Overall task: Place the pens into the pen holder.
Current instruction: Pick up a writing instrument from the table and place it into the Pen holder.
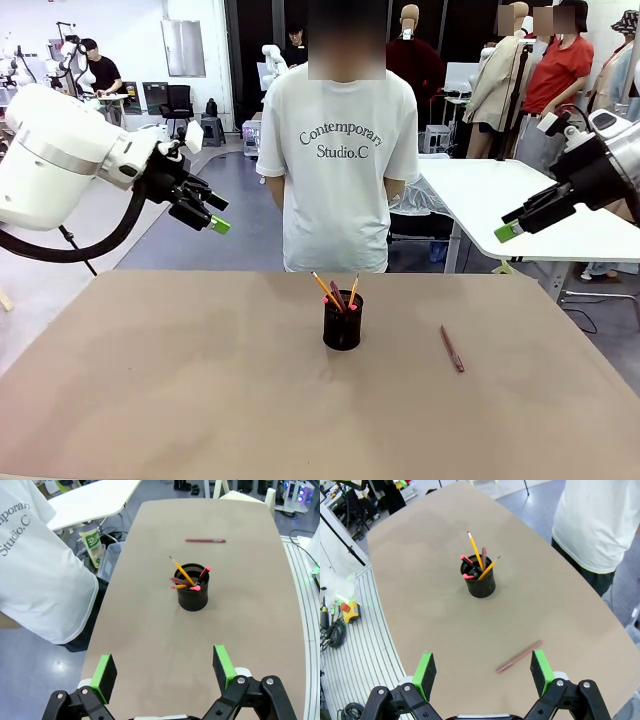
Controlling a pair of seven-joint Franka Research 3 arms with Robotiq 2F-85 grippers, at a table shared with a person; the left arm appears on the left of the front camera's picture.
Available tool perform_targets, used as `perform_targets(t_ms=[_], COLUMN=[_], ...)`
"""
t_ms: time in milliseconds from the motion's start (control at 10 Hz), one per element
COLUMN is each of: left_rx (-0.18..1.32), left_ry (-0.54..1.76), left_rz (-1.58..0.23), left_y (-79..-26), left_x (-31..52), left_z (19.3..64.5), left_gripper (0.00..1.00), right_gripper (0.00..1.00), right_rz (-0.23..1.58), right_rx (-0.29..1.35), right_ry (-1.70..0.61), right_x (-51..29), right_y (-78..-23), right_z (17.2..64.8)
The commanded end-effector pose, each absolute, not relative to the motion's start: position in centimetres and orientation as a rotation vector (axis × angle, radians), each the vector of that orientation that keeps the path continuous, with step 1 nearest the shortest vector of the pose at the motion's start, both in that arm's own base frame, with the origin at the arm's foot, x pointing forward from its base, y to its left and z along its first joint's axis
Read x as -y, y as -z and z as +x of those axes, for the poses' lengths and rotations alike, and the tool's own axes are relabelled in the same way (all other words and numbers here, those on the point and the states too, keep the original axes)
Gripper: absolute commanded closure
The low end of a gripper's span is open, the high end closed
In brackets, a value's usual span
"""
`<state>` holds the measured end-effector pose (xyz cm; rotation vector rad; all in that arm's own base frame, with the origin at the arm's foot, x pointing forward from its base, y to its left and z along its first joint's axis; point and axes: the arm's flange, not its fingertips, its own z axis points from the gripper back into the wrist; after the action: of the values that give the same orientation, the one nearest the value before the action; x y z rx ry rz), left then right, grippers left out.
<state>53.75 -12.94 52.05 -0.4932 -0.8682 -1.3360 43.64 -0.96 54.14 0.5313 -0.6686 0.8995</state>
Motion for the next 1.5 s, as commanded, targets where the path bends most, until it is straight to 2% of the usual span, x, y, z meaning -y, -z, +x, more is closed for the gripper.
perform_targets(t_ms=[0, 1400], left_rx=[0.858, 0.858], left_ry=[1.332, 1.332], left_rz=[-0.496, -0.496], left_y=[-52.21, -52.21], left_x=[12.86, 12.86], left_z=[53.62, 53.62], left_gripper=[0.0, 0.0], right_gripper=[0.0, 0.0], right_rz=[0.539, 0.539], right_rx=[0.682, 0.682], right_ry=[-0.898, -0.898], right_x=[0.86, 0.86], right_y=[-54.28, -54.28], right_z=[43.68, 43.68])
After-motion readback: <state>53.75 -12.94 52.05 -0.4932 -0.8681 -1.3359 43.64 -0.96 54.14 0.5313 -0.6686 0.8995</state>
